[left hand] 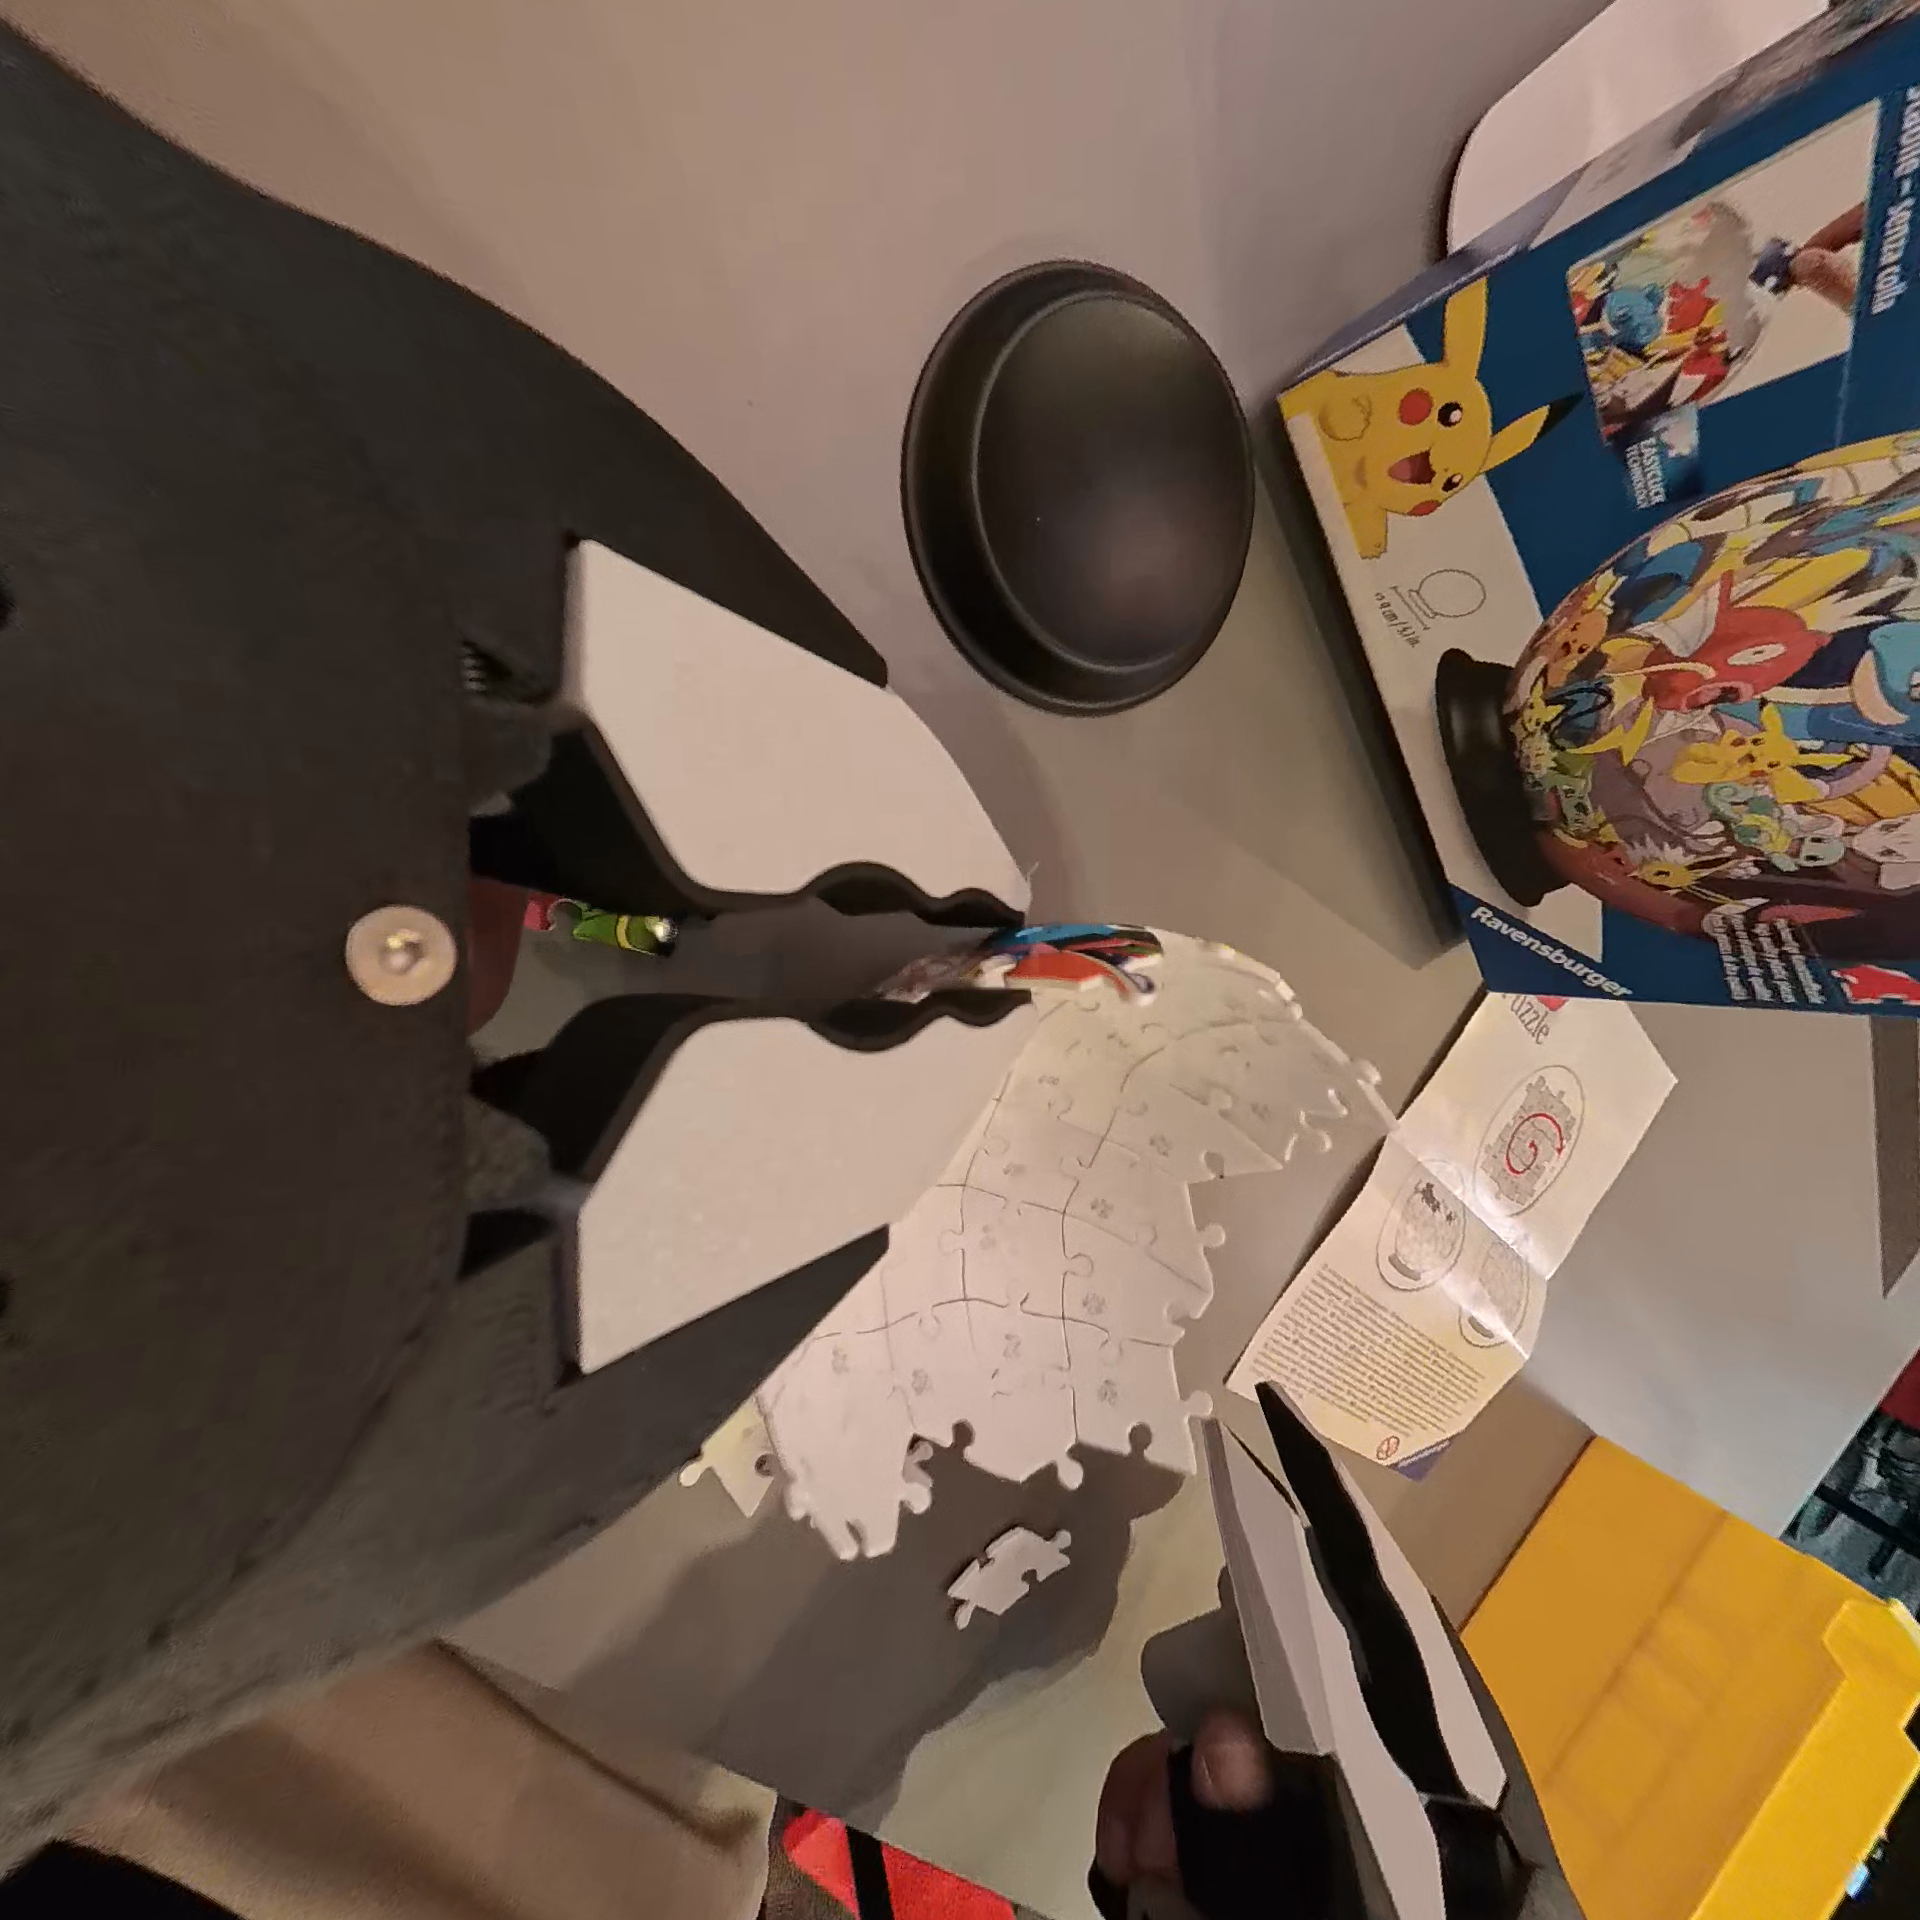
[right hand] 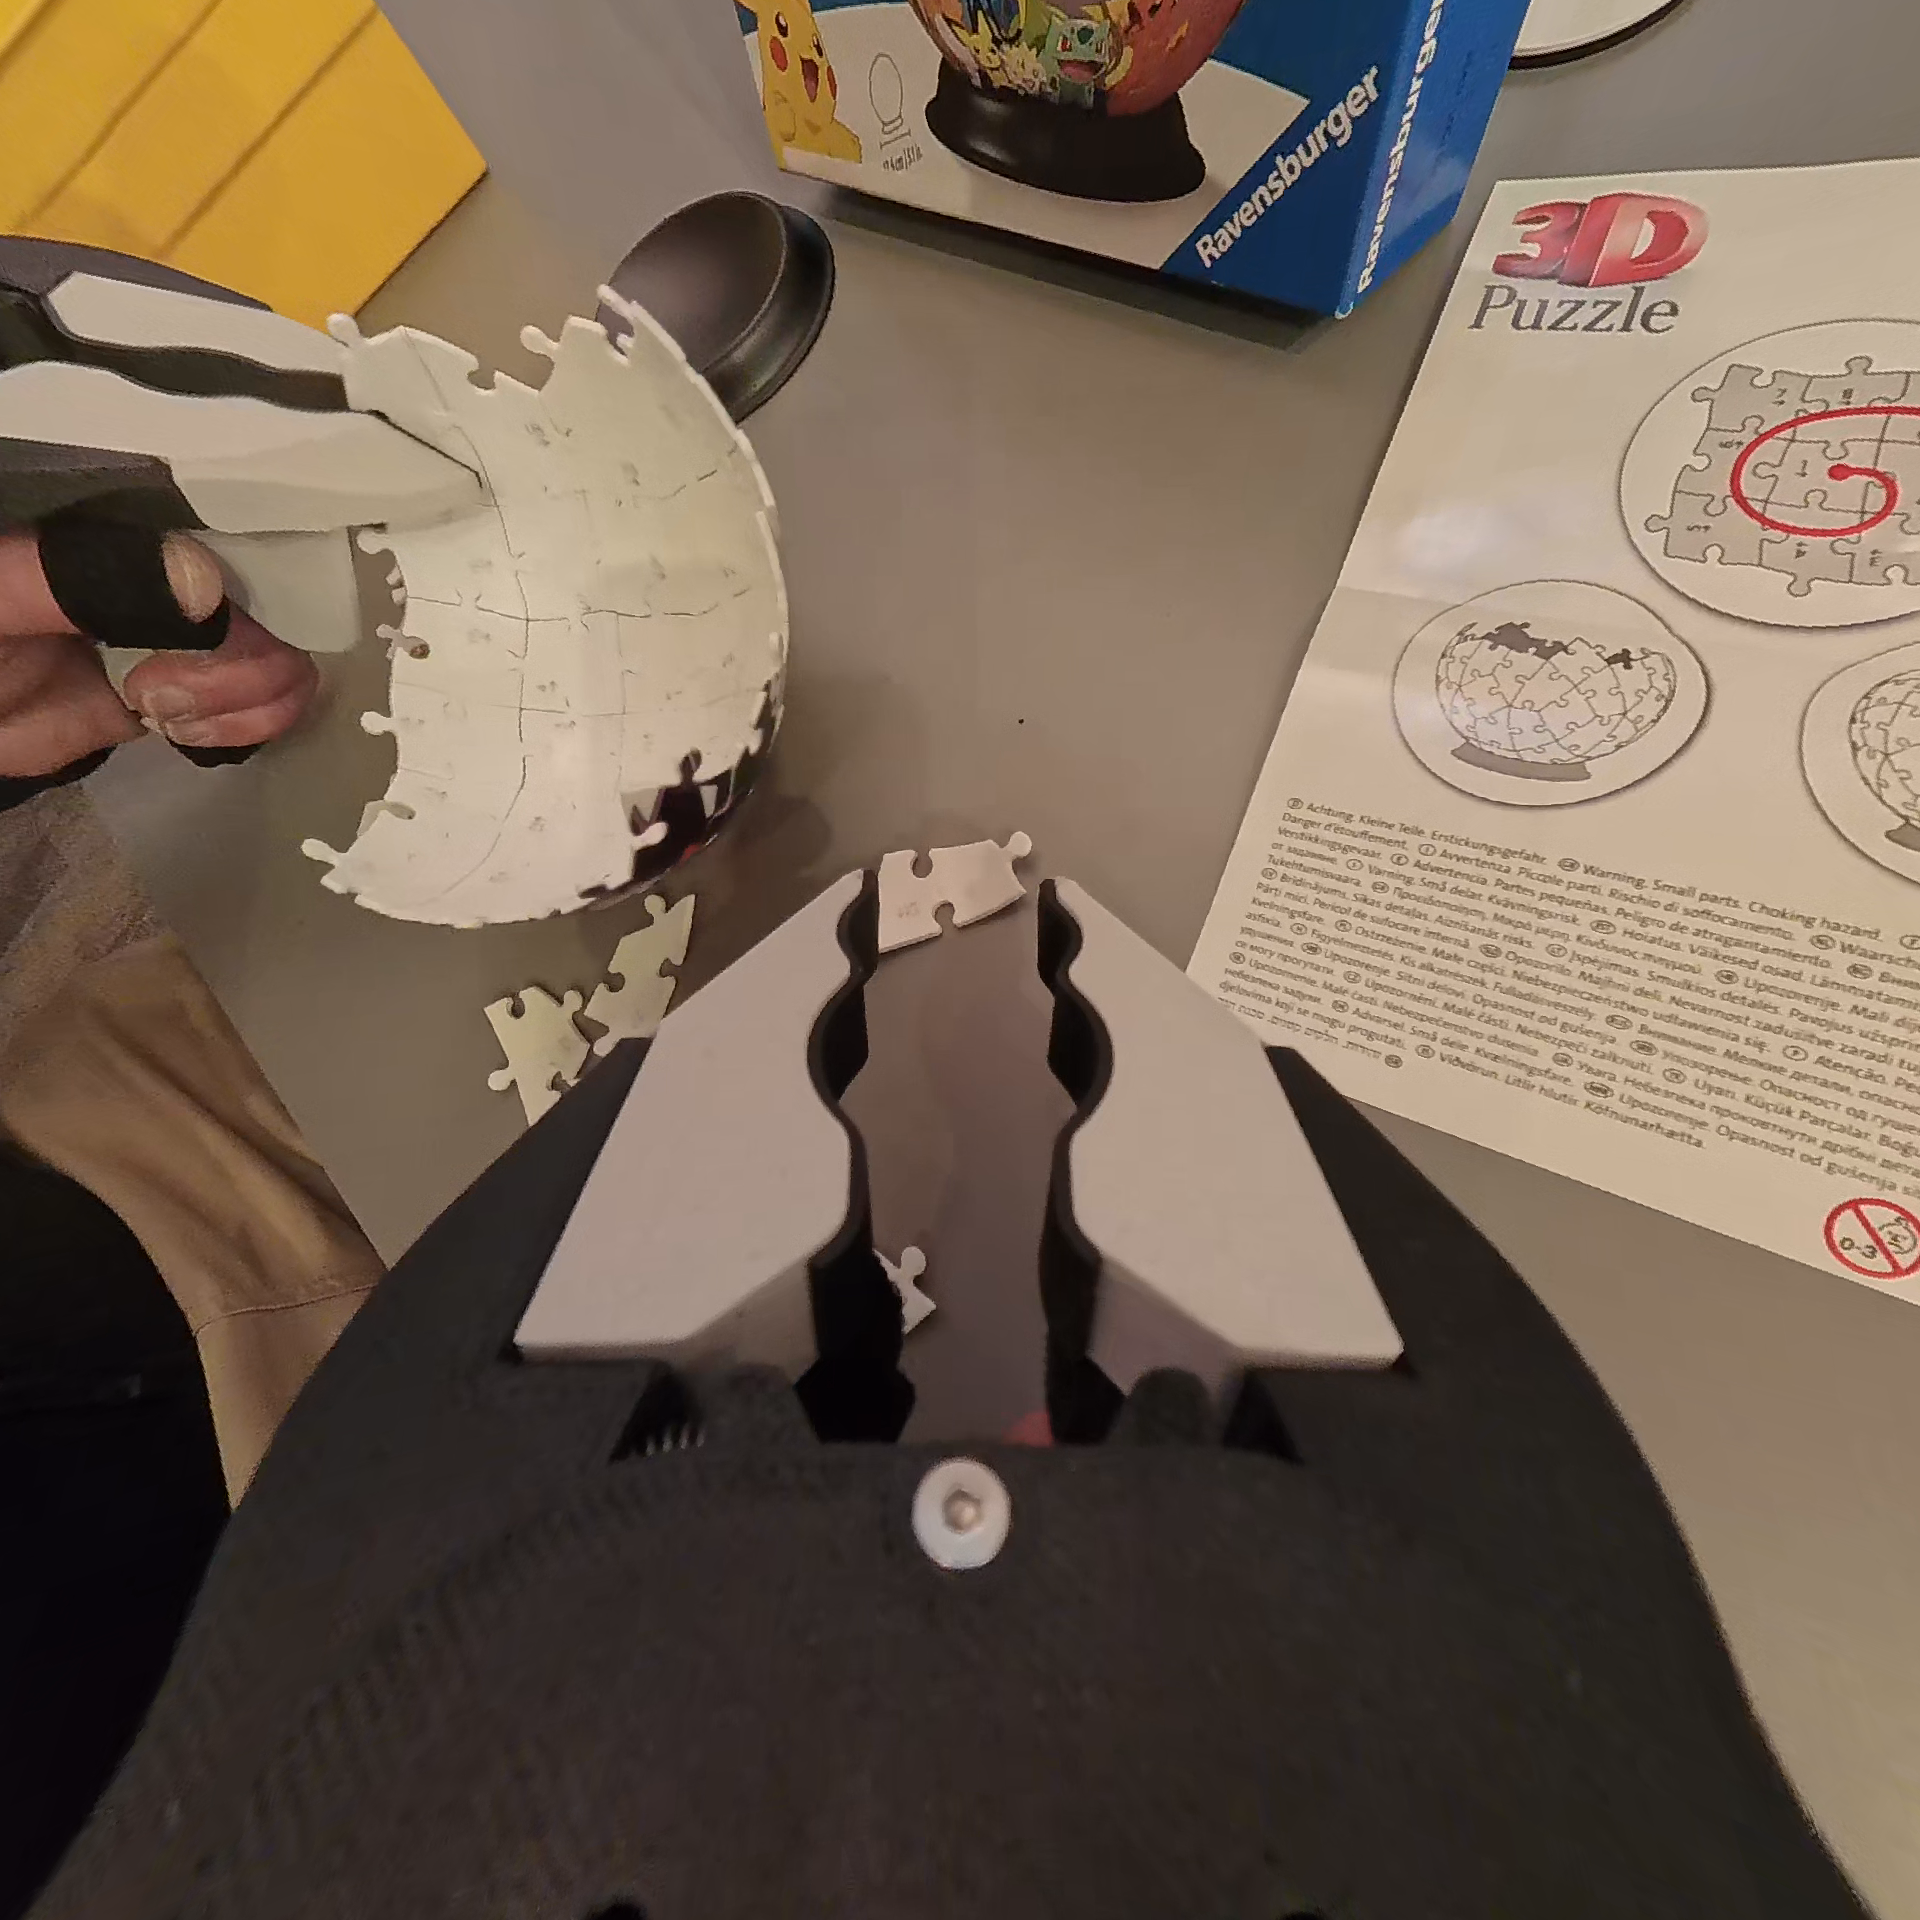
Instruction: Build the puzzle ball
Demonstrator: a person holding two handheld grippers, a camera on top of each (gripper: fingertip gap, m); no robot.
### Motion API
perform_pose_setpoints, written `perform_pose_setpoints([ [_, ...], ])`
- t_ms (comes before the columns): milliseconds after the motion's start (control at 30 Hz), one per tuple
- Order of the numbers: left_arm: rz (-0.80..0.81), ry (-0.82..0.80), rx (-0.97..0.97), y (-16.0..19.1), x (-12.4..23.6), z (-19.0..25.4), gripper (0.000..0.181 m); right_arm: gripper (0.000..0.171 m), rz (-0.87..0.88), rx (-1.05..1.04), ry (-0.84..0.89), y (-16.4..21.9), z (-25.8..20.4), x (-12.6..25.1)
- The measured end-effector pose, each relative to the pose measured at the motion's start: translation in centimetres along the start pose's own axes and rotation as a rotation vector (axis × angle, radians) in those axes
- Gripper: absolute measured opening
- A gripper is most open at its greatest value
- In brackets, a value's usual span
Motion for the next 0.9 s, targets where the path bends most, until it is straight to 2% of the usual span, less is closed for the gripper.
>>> perform_pose_setpoints([
  [433, 0.019, -0.039, -0.028, -0.1, 0.2, 1.0, 0.009, 0.030, 0.020, 0.010, -0.045, -0.4, -1.0, 1.2],
  [900, 0.037, -0.079, -0.046, 0.0, 0.2, 1.4, 0.007, 0.034, -0.096, 0.131, -0.195, 0.9, -4.1, 1.2],
])
Point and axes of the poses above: each gripper's, where its closed fingertips meet, x back along the fingers, y out of its underside, z = x × y across the jaws, the point moved 7 cm from there along x, back along the fingers, and after that the axes turned 13 degrees about y, right-handed, at the moved point
